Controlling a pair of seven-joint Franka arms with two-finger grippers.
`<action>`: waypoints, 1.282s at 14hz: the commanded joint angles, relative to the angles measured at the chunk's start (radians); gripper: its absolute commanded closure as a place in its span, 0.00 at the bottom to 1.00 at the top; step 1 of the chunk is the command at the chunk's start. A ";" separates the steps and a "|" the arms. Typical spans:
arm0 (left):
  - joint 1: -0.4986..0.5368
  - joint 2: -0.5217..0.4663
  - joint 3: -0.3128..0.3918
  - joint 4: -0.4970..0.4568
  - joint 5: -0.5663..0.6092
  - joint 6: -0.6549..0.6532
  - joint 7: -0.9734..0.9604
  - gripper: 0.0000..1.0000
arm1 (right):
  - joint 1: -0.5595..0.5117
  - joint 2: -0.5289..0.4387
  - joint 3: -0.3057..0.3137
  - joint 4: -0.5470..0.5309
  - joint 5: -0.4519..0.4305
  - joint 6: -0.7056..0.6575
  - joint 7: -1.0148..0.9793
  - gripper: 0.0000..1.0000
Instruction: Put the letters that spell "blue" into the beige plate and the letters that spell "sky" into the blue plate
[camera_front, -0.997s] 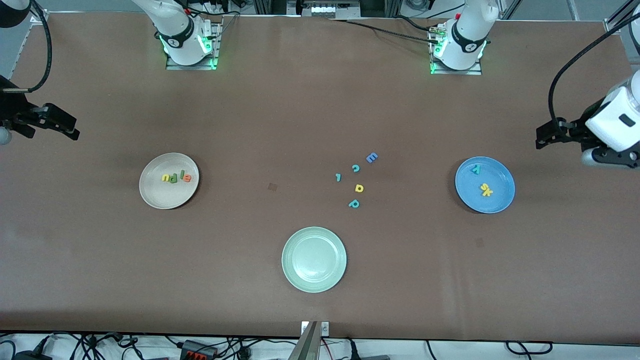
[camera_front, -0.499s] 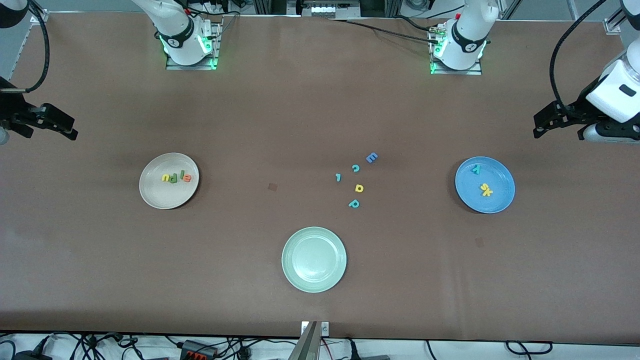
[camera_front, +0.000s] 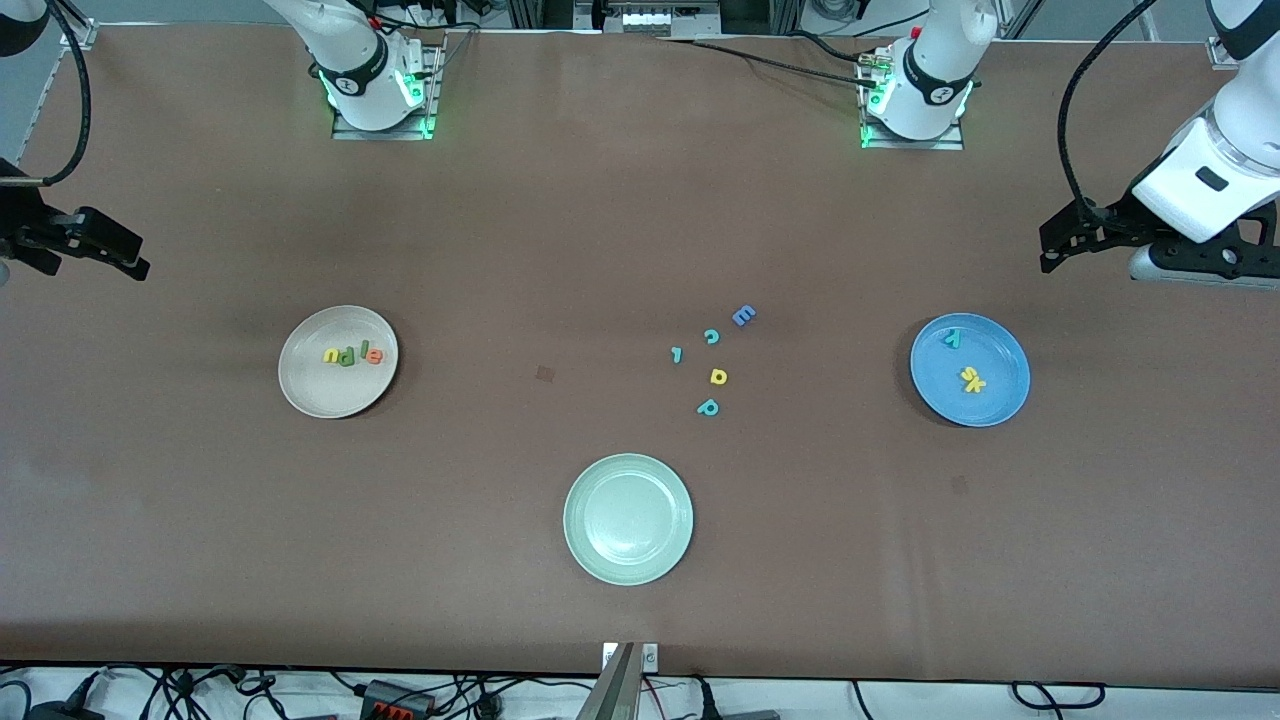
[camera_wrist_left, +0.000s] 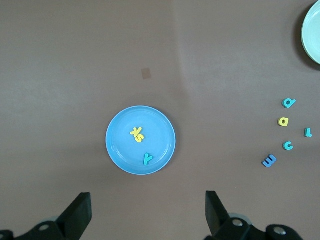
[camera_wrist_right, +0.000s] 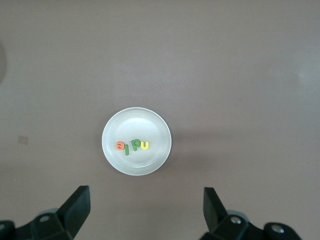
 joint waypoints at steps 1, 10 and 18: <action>0.000 -0.009 -0.002 0.009 -0.010 -0.019 -0.008 0.00 | -0.017 0.002 0.020 0.008 -0.009 -0.005 -0.009 0.00; -0.008 -0.009 -0.008 0.015 -0.010 -0.035 -0.009 0.00 | -0.012 -0.029 0.023 -0.022 -0.014 -0.026 -0.028 0.00; -0.006 -0.010 -0.015 0.015 -0.010 -0.036 -0.009 0.00 | -0.012 -0.053 0.021 -0.068 -0.014 -0.012 -0.048 0.00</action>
